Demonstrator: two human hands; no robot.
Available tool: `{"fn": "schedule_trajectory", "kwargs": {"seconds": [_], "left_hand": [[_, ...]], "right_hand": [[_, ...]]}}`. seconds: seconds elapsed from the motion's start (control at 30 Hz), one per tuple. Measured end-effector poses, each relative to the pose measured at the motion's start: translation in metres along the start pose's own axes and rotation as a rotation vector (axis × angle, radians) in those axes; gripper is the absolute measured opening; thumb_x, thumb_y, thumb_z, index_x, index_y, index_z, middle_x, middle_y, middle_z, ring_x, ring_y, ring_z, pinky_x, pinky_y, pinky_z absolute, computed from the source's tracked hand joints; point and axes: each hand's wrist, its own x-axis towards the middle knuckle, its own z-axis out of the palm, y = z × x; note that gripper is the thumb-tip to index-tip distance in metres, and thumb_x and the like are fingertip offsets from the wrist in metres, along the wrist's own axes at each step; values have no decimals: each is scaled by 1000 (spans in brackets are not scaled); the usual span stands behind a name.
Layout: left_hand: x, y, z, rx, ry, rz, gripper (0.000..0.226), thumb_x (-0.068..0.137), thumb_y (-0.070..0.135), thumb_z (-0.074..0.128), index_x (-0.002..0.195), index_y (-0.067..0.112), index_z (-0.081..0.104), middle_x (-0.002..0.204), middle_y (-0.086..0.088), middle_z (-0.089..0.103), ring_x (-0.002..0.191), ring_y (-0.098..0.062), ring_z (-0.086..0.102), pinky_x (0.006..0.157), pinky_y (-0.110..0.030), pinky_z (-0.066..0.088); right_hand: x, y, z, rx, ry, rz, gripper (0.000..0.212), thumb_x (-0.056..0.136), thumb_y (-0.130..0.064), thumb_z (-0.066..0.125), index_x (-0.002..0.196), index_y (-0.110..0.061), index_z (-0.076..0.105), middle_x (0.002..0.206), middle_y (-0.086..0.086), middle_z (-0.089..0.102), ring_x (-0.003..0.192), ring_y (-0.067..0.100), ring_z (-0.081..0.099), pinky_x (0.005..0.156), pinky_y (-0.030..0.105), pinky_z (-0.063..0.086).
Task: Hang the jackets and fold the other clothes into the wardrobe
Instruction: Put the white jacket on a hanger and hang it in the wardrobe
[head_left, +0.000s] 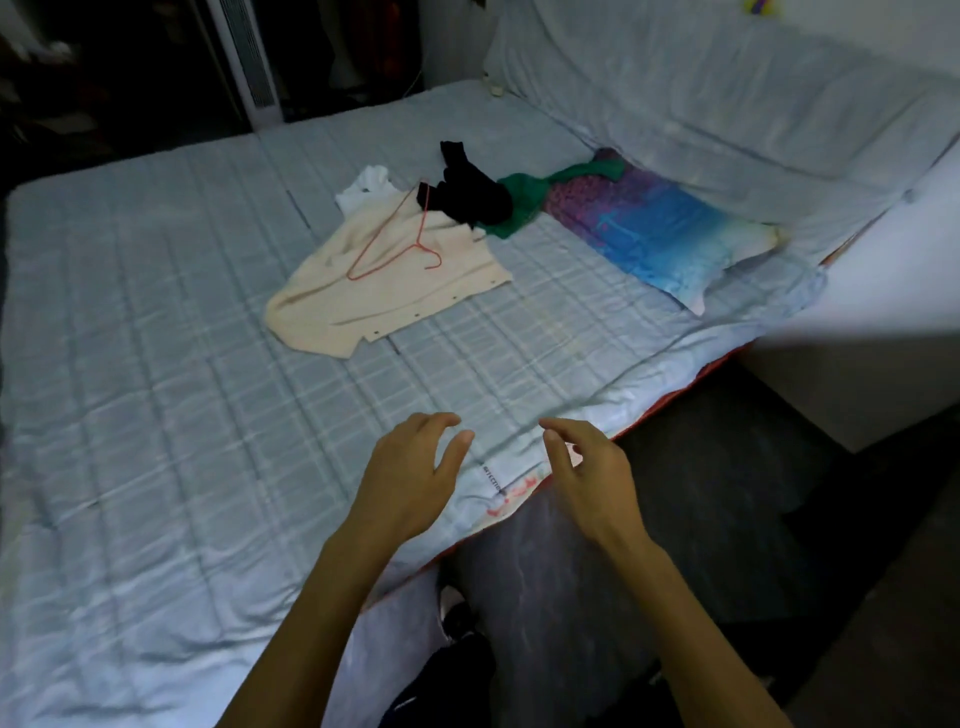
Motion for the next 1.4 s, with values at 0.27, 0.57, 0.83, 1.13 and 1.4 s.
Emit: {"fn": "schedule_trajectory", "kwargs": {"seconds": [0.27,0.57,0.83,1.13,1.4], "left_hand": [[165,3,4,-111,-14,-11,45,97,47,34,128,21,53,130,-1,54,117,-17,51,104,-36,36],[275,-12,7,-116,2,-88,42,97,47,37,127,24,53,128,2,55,117,-15,50,102,-34,37],[372,-22,21,-98,71,-260,40,97,44,38,130,24,51,129,3,54,118,-14,48,104,-32,34],[481,-42,23,-11,197,-437,42,96,43,42,128,19,53,129,-1,57,117,-16,51,102,-32,38],[536,-112,29,-4,148,-519,38,97,40,43,128,20,54,130,0,56,118,-16,52,98,-26,34]], "right_hand": [[155,6,-4,-181,-64,-48,22,95,-24,54,113,-20,66,107,-15,63,100,-4,54,86,5,37],[276,21,44,-157,-230,-79,23,96,-26,51,115,-23,63,110,-13,63,99,-5,54,87,5,38],[395,57,93,-59,-482,-122,25,98,-28,48,118,-22,62,114,-9,64,102,1,57,92,22,47],[559,70,146,-31,-632,-216,27,97,-25,49,119,-16,63,119,-1,64,107,11,58,94,21,42],[633,86,219,-120,-745,-210,27,97,-25,48,120,-19,62,121,-1,62,109,14,57,95,26,43]]}}
